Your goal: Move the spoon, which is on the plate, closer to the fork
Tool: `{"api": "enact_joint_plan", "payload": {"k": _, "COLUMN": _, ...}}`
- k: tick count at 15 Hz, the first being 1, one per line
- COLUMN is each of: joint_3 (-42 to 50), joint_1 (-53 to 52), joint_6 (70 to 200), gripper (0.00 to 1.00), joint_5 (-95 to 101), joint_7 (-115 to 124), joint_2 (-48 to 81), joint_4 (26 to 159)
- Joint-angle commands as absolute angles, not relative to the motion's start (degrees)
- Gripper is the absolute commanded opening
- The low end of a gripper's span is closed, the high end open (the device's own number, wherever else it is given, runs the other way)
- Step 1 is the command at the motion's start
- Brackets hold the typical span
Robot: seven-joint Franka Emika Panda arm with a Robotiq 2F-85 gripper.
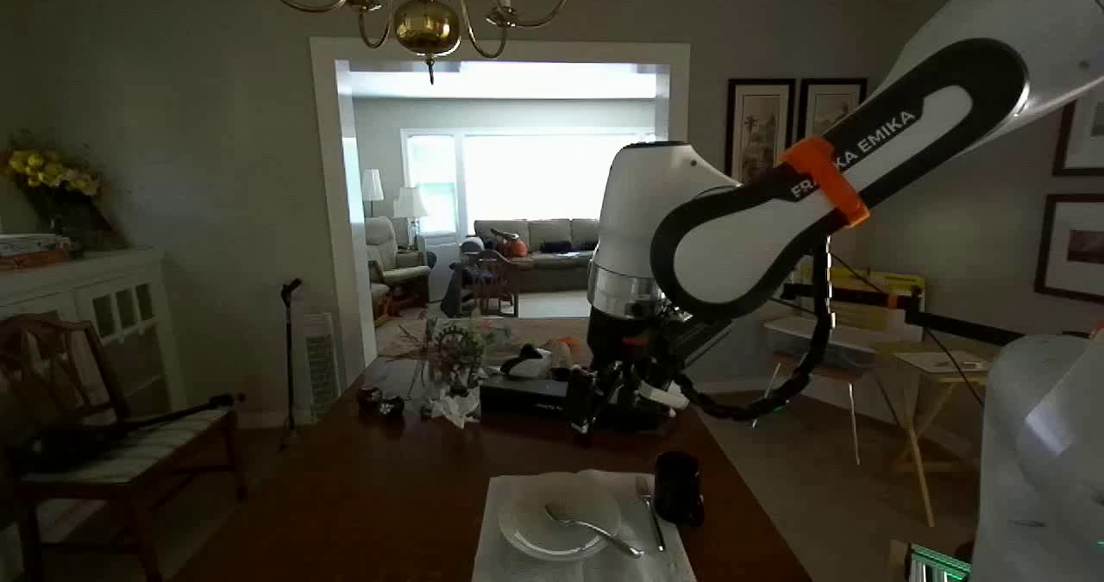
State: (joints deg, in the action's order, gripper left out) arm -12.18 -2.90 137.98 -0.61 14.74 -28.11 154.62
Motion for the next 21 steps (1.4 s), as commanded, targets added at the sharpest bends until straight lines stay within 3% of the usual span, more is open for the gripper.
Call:
{"api": "enact_joint_plan", "payload": {"k": 1, "joint_3": -11.5, "joint_1": -3.5, "joint_6": 137.8, "gripper": 1.0, "joint_5": -0.2, "joint_7": 15.0, "joint_2": -28.1, "joint_4": 154.5}}
{"api": "enact_joint_plan", "payload": {"k": 10, "joint_3": -11.5, "joint_1": -3.5, "joint_6": 137.8, "gripper": 1.0, "joint_5": -0.2, "joint_7": 15.0, "joint_2": -28.1, "joint_4": 154.5}}
{"api": "enact_joint_plan", "payload": {"k": 21, "joint_3": -5.2, "joint_1": 3.8, "joint_6": 147.7, "gripper": 1.0, "joint_5": 0.3, "joint_7": 19.8, "joint_2": -9.8, "joint_4": 146.2}}
